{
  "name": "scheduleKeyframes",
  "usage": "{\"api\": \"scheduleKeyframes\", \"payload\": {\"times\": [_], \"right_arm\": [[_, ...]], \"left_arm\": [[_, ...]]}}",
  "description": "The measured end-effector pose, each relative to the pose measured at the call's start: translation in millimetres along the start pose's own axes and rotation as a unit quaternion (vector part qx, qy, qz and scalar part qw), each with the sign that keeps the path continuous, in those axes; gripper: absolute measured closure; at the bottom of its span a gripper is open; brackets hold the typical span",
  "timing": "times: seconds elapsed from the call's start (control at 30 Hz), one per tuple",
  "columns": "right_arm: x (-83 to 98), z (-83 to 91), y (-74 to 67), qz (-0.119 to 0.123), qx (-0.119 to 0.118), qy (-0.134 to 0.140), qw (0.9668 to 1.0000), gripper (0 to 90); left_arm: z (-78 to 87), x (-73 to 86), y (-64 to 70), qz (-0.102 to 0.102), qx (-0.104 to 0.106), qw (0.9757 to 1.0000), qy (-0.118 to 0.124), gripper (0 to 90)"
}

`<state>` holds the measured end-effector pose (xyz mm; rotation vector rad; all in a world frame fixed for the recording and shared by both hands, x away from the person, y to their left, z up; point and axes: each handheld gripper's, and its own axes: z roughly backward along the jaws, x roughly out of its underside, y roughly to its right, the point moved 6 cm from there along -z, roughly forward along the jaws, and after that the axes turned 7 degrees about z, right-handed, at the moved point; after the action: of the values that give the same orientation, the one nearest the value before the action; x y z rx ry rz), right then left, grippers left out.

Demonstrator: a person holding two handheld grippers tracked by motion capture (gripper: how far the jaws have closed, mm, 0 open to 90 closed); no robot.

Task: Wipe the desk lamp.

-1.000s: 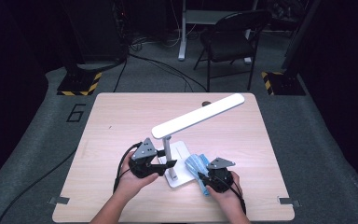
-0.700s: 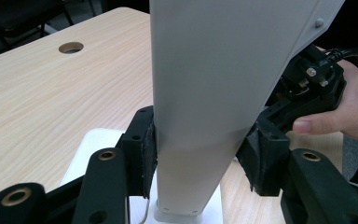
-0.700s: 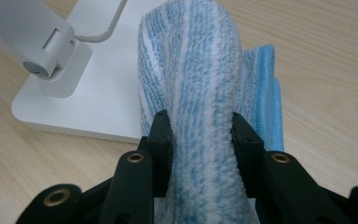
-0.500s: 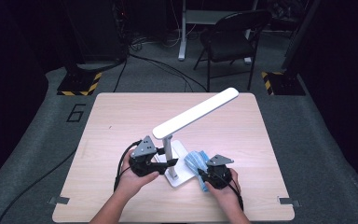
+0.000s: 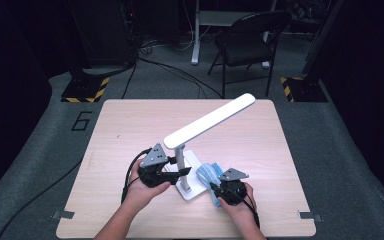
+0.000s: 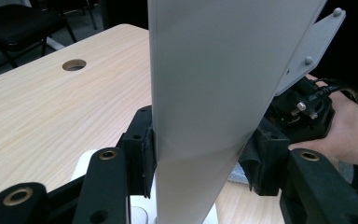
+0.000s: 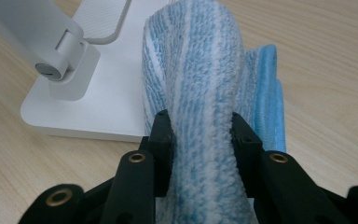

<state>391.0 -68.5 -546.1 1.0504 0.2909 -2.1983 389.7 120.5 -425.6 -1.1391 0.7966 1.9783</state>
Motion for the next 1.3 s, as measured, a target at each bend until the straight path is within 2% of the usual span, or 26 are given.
{"api": "scheduleKeyframes", "payload": {"times": [0.1, 0.13, 0.2, 0.23, 0.3, 0.33, 0.43, 0.5, 0.6, 0.8, 0.87, 0.93, 1.0, 1.07, 1.2, 1.3], "right_arm": [[-0.9, -0.8, -5.0, 0.005, 0.01, 0.0, 0.9999, 68.3], [-1.6, -1.8, -5.4, 0.017, 0.011, 0.003, 0.9998, 68.4], [-1.7, -1.4, -9.6, 0.008, 0.013, -0.001, 0.9999, 68.6], [-2.2, -2.0, -9.6, 0.016, 0.014, 0.001, 0.9998, 68.6], [-2.7, -2.1, -11.2, 0.014, 0.012, 0.003, 0.9998, 68.7], [-2.5, -1.5, -13.4, 0.006, 0.007, -0.001, 1.0, 68.8], [-3.9, -2.5, -16.0, 0.011, -0.001, 0.006, 0.9999, 68.9], [-4.7, -2.7, -21.9, -0.002, -0.017, 0.005, 0.9998, 68.9], [-6.7, -3.2, -30.3, -0.003, -0.032, 0.006, 0.9995, 68.9], [-12.5, -4.8, -49.1, 0.017, -0.05, 0.009, 0.9986, 68.9], [-13.8, -4.3, -57.8, 0.013, -0.061, 0.009, 0.998, 68.6], [-15.1, -3.9, -61.8, 0.028, -0.057, 0.011, 0.9979, 68.4], [-15.1, -4.1, -62.3, 0.029, -0.056, 0.012, 0.9979, 68.4], [-14.9, -4.4, -61.2, 0.022, -0.066, 0.015, 0.9974, 68.4], [-14.3, -4.2, -62.3, 0.023, -0.063, 0.014, 0.9976, 68.5], [-13.8, -5.0, -61.6, 0.049, -0.049, 0.015, 0.9975, 69.0]], "left_arm": [[-0.4, -0.4, -0.2, -0.003, 0.0, 1.0, -0.002, 51.8], [-0.6, -0.5, -0.3, -0.003, 0.0, 1.0, 0.0, 51.8], [-0.8, -0.5, -0.4, -0.004, 0.001, 1.0, 0.0, 51.8], [-0.9, -0.5, -0.4, -0.004, 0.002, 1.0, 0.0, 51.8], [-0.9, -0.5, -0.5, -0.004, 0.002, 1.0, -0.001, 51.8], [-0.9, -0.5, -0.5, -0.004, 0.002, 1.0, -0.001, 51.8], [-0.5, -0.5, -1.2, -0.007, 0.0, 1.0, -0.001, 51.8], [-0.5, -0.4, -1.1, -0.007, 0.0, 1.0, -0.001, 51.8], [-0.2, -0.3, -0.9, -0.008, 0.002, 1.0, -0.004, 51.8], [-0.3, -0.3, -0.4, -0.007, 0.002, 1.0, -0.005, 51.8], [-0.9, -0.5, -0.4, -0.008, -0.002, 1.0, -0.001, 51.8], [-0.8, -0.4, -0.4, -0.009, -0.003, 1.0, -0.002, 51.8], [-0.7, -0.4, -0.5, -0.008, -0.003, 1.0, -0.002, 51.8], [-0.9, -0.4, -0.5, -0.008, -0.002, 1.0, -0.001, 51.9], [0.0, -0.2, -0.7, -0.009, 0.002, 0.9999, -0.006, 51.8], [-0.1, -0.3, -1.1, -0.008, 0.0, 1.0, -0.003, 51.9]]}}
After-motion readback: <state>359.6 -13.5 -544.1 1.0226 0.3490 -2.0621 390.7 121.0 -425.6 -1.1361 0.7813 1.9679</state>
